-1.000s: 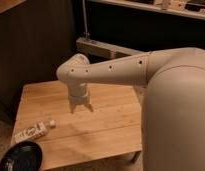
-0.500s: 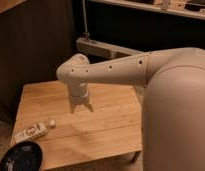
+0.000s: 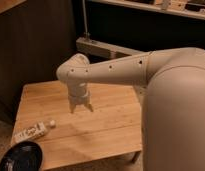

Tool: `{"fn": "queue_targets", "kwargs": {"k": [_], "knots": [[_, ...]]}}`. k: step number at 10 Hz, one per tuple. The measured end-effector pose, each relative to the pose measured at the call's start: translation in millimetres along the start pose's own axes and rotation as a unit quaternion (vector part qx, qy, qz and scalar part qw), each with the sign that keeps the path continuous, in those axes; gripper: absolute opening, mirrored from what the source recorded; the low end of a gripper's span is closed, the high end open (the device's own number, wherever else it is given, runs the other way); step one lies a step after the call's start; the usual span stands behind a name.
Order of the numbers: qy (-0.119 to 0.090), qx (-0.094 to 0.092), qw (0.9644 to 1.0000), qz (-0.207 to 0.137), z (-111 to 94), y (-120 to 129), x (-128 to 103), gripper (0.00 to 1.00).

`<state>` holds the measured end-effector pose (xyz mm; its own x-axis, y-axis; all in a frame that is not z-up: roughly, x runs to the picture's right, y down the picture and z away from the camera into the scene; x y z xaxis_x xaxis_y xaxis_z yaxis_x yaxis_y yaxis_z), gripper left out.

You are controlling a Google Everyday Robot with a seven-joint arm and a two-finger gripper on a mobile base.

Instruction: Place the bottle in the ceramic bowl

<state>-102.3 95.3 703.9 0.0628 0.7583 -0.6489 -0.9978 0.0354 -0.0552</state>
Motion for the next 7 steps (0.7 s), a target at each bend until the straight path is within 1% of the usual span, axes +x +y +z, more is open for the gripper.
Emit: {"fn": "queue_targets", "kwargs": {"k": [4,5,6,7], "knots": [[0.000,0.000,1.0000,-0.003,-0.1,0.4,-0.2,0.65],[0.001,0.000,0.9997,-0.026,0.6,2.0,0.9,0.65],[-0.003,-0.004,0.9976,-0.069,-2.7,6.8,5.5,0.65],[-0.008,-0.009,0.9923,-0.123,-4.8,7.3,7.5,0.65]]}}
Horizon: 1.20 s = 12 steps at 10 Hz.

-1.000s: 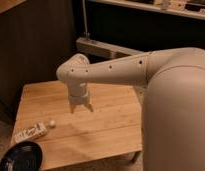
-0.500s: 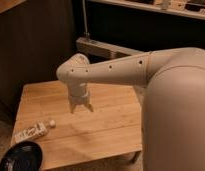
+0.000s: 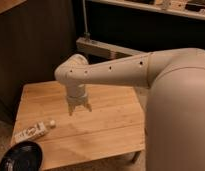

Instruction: Place the bottle in the ceramic bowl

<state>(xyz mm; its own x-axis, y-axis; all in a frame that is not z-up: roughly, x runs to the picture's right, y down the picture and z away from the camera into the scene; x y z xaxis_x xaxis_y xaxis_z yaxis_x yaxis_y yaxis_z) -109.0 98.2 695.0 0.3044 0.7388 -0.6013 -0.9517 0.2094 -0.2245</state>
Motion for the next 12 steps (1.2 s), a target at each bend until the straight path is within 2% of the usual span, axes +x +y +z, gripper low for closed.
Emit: {"fn": "queue_targets", "kwargs": {"k": [1,2,3,4,5,7,10,11,12], "knots": [[-0.005,-0.007,0.9980,-0.063,-2.3,2.7,2.1,0.65],[-0.010,-0.015,0.9912,-0.131,-4.0,8.8,5.4,0.65],[-0.017,-0.021,0.9831,-0.181,-5.5,11.8,8.0,0.65],[-0.025,-0.026,0.9729,-0.228,-7.3,12.6,10.5,0.65],[-0.033,-0.029,0.9610,-0.273,-8.8,17.0,12.3,0.65],[-0.041,-0.031,0.9493,-0.310,-10.2,19.8,14.0,0.65],[-0.045,-0.032,0.9455,-0.321,-10.4,21.6,14.0,0.65],[-0.060,-0.031,0.9394,-0.336,-10.8,25.1,13.3,0.65],[-0.082,-0.034,0.9225,-0.376,-11.1,28.4,11.4,0.65]]}}
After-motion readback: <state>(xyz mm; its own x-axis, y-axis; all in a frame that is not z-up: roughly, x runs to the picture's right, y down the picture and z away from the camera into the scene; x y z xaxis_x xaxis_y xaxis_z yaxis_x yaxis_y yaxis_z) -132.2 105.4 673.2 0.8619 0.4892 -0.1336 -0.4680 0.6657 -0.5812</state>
